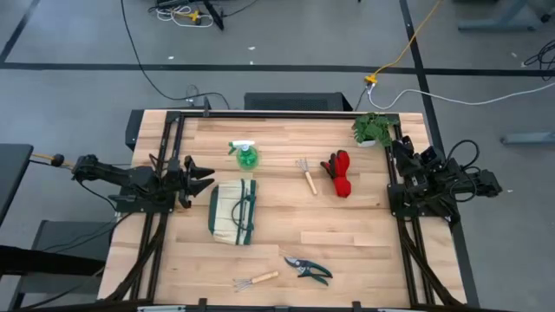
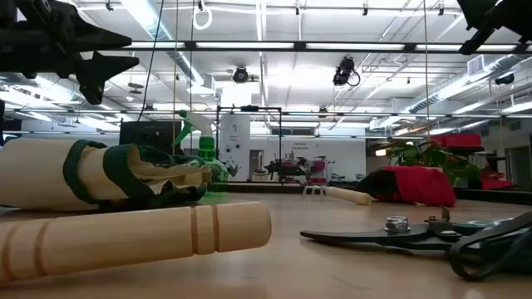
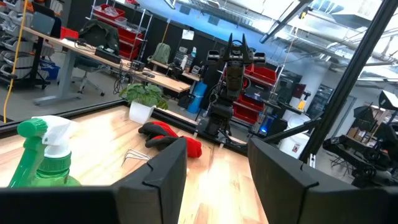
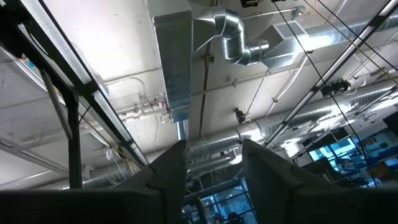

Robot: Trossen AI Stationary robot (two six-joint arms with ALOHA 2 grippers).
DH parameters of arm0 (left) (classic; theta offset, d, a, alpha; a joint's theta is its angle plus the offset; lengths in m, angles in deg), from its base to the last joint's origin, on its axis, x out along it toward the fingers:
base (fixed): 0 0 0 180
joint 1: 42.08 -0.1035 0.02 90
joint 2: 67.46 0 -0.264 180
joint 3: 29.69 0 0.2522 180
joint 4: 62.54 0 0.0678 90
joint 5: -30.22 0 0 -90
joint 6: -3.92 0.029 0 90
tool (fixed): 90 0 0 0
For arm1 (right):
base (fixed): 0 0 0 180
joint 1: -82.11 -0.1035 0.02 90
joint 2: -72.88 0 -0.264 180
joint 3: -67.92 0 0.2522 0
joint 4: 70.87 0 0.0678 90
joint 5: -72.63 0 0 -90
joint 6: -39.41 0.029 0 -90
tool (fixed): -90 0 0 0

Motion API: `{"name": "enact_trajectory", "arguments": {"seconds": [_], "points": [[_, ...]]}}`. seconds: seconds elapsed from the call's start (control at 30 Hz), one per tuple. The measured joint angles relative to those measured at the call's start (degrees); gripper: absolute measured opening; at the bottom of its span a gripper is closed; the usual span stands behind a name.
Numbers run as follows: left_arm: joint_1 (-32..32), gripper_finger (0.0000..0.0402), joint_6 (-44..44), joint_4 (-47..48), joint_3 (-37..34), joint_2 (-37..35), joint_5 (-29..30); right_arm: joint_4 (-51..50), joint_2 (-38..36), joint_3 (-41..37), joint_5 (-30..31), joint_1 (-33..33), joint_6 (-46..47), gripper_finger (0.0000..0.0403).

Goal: Pick & Place Garden tools in Gardening bag

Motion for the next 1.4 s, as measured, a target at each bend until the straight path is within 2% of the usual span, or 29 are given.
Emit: {"name": "enact_trajectory", "arguments": {"seconds": [0.7, 0.87, 1.2, 1.3, 1.4], "points": [[0.0, 0.0177, 0.0, -0.2, 0.0, 0.0, 0.0, 0.0, 0.0, 0.0, 0.0, 0.0, 0.0, 0.0155], [0.0, 0.0177, 0.0, -0.9, 0.0, 0.0, 4.5, 0.0, 0.0, 0.0, 0.0, 0.0, 0.0, 0.0155], [0.0, 0.0177, -2.3, -0.8, 0.5, 0.0, 5.6, 0.0, 0.0, 0.0, 0.0, 0.0, 0.0, 0.0155], [0.0, 0.0177, -3.3, 4.2, 4.2, 3.0, 3.0, 0.0, 0.0, 0.0, 0.0, 0.0, 0.0, 0.0155], [0.0, 0.0177, -3.5, 9.8, 9.0, 9.5, 3.2, 0.0, 0.0, 0.0, 0.0, 0.0, 0.0, 0.0155]]}}
